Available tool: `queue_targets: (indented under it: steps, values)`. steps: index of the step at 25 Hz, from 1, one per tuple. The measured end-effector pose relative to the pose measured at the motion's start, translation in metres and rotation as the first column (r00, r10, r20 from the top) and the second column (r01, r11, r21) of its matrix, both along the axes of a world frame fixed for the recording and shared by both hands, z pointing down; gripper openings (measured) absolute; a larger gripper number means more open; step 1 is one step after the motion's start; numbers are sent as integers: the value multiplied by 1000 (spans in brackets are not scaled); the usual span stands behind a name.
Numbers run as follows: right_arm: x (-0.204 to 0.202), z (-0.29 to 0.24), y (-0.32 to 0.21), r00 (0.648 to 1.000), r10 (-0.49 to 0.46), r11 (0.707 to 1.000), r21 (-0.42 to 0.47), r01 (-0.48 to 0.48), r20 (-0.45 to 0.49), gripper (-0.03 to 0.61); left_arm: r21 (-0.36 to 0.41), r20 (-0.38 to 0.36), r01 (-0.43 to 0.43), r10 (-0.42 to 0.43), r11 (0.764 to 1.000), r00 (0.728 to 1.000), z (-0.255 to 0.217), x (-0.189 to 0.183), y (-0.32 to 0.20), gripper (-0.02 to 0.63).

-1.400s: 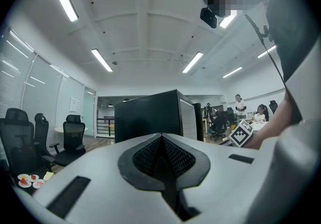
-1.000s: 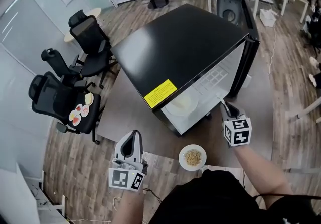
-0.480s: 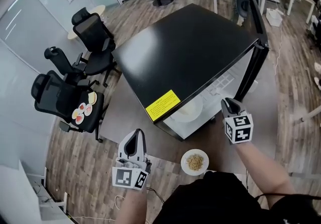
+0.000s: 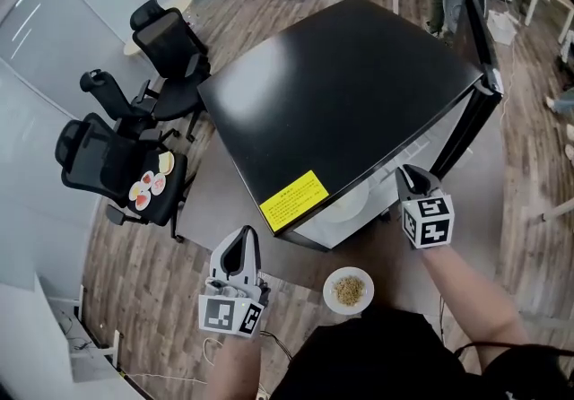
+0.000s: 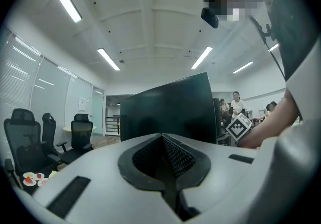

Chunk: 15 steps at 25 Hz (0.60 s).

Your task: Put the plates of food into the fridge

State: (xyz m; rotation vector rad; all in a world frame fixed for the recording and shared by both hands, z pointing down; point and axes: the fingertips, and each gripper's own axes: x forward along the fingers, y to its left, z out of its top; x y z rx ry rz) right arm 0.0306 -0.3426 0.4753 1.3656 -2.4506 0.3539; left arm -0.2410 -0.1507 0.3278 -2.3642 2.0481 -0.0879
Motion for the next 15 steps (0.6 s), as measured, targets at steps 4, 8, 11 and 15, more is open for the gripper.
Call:
queue_targets:
  steps: [4, 8, 11, 15]
  values:
    - [-4, 1, -9, 1000, -14, 1000, -2, 14, -4, 57, -8, 0, 5, -5, 1000, 1000, 3, 2, -4, 3]
    - [-9, 4, -18, 999, -30, 1000, -8, 30, -14, 57, -18, 0, 9, -9, 1000, 1000, 7, 4, -8, 3]
    - [-14, 7, -24, 999, -36, 999, -12, 36, -18, 57, -35, -2, 8, -8, 999, 1000, 13, 3, -9, 3]
    - [-19, 11, -29, 999, -40, 999, -15, 40, -21, 57, -43, -2, 19, -19, 999, 1000, 16, -3, -10, 3]
